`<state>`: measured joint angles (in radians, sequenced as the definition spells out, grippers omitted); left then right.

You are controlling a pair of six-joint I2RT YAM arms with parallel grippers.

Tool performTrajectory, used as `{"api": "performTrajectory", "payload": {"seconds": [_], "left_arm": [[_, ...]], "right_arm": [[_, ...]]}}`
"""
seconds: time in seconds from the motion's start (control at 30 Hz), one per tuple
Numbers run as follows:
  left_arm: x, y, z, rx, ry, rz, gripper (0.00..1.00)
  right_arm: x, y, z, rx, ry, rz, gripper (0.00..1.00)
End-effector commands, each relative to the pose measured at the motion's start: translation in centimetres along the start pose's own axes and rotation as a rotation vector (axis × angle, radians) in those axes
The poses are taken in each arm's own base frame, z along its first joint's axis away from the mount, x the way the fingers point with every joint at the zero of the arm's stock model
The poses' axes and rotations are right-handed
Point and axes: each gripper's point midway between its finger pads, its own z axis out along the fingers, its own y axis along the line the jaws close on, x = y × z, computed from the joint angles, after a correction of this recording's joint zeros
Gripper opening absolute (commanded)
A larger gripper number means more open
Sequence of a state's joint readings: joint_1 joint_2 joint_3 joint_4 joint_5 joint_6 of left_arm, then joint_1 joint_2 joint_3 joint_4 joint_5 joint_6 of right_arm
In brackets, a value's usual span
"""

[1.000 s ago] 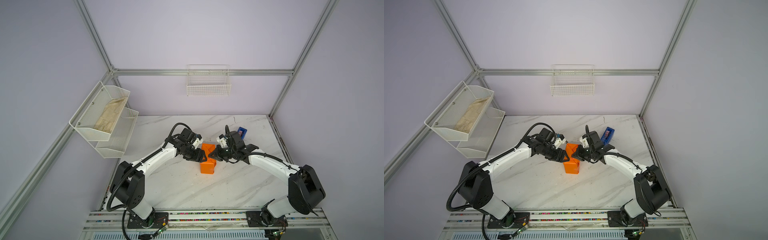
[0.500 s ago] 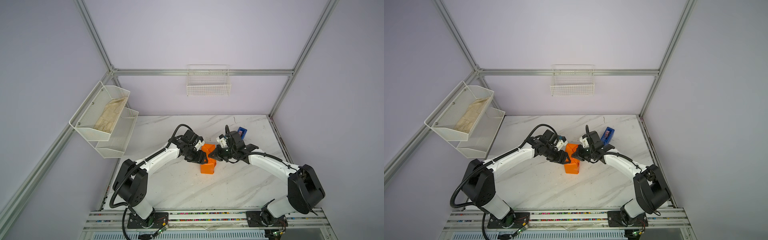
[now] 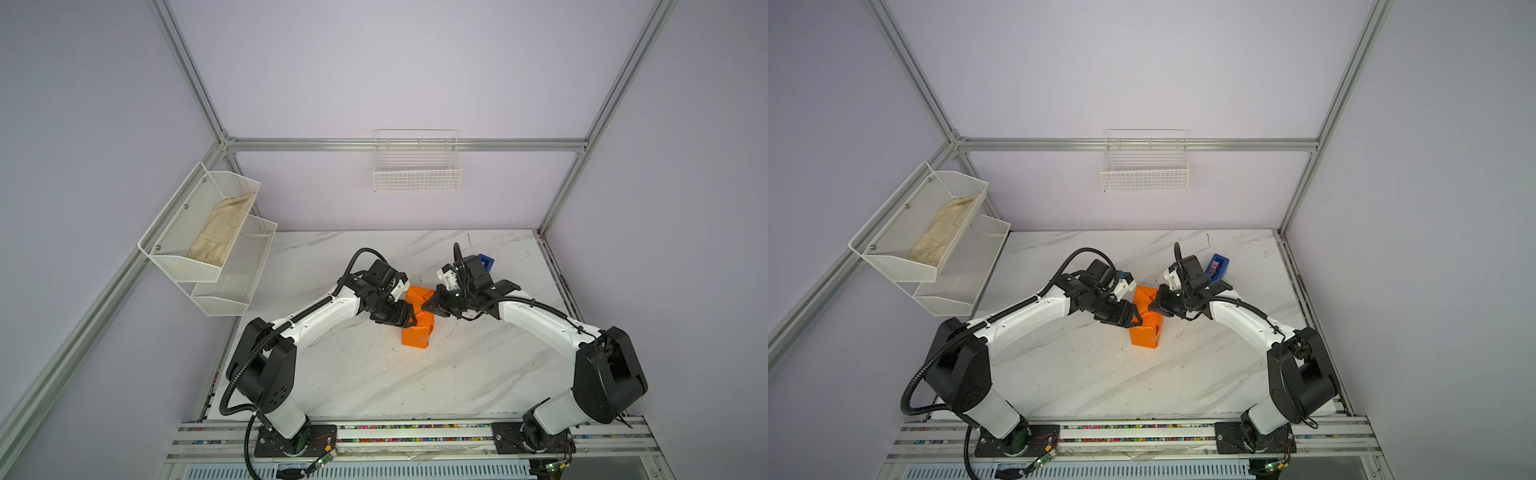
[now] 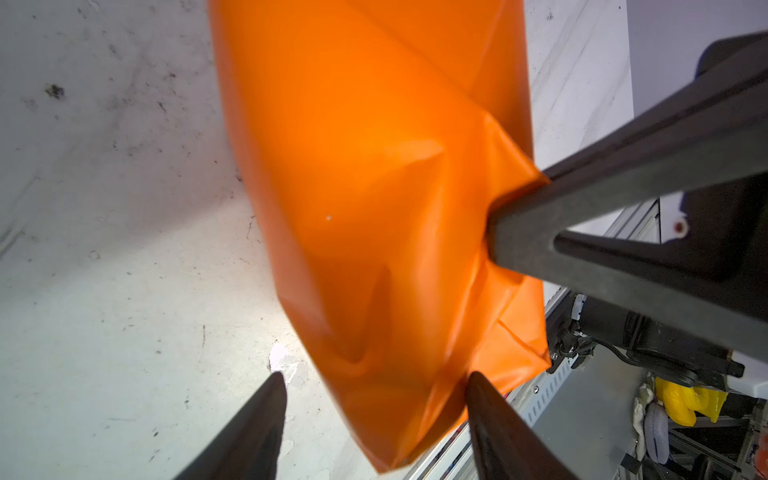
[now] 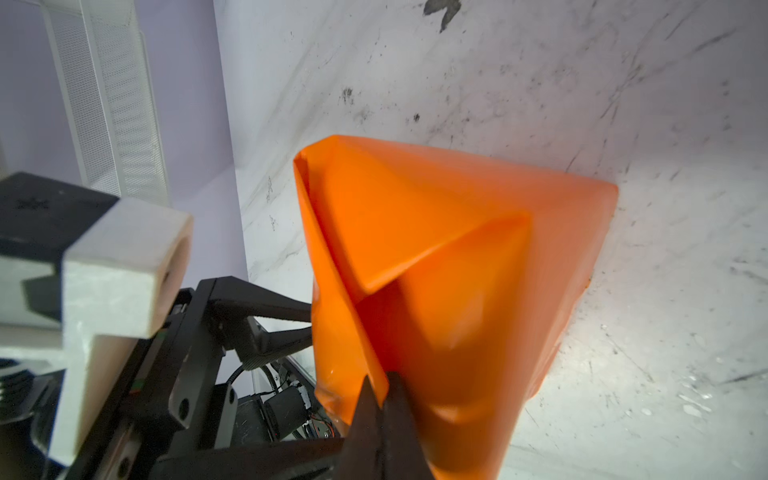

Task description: Wrap the gift box in paper

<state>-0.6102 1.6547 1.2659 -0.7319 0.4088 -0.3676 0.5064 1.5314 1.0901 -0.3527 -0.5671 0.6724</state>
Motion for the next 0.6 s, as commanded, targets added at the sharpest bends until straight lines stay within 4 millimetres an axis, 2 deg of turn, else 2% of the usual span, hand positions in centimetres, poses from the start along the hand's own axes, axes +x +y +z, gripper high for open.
{"api": "performTrajectory", "payload": {"seconds": [0.0, 0.13, 0.27, 0.37, 0.47, 0.57], "left_arm": [[2.8, 3.1, 1.6, -0.133, 0.117, -0.055, 0.66], [2.8, 3.2, 1.7, -0.133, 0.118, -0.060, 0.66], [2.3, 2.7, 1.3, -0.120, 0.101, -0.061, 0.65], [0.3, 1.4, -0.4, -0.085, 0.026, -0.044, 0.65], [-2.6, -0.1, -2.7, -0.016, -0.058, -0.039, 0.65], [-5.2, -0.7, -4.3, 0.033, -0.117, -0.025, 0.66]], "right_arm": [[-0.6, -3.5, 0.3, 0.117, -0.010, 0.019, 0.00], [0.3, -5.2, 1.2, 0.152, 0.019, 0.032, 0.00], [0.8, -5.9, 1.3, 0.165, 0.026, 0.035, 0.00], [1.0, -6.1, 1.3, 0.164, 0.029, 0.036, 0.00], [1.1, -6.1, 1.2, 0.161, 0.029, 0.035, 0.00], [1.3, -6.1, 1.2, 0.156, 0.030, 0.034, 0.00]]}}
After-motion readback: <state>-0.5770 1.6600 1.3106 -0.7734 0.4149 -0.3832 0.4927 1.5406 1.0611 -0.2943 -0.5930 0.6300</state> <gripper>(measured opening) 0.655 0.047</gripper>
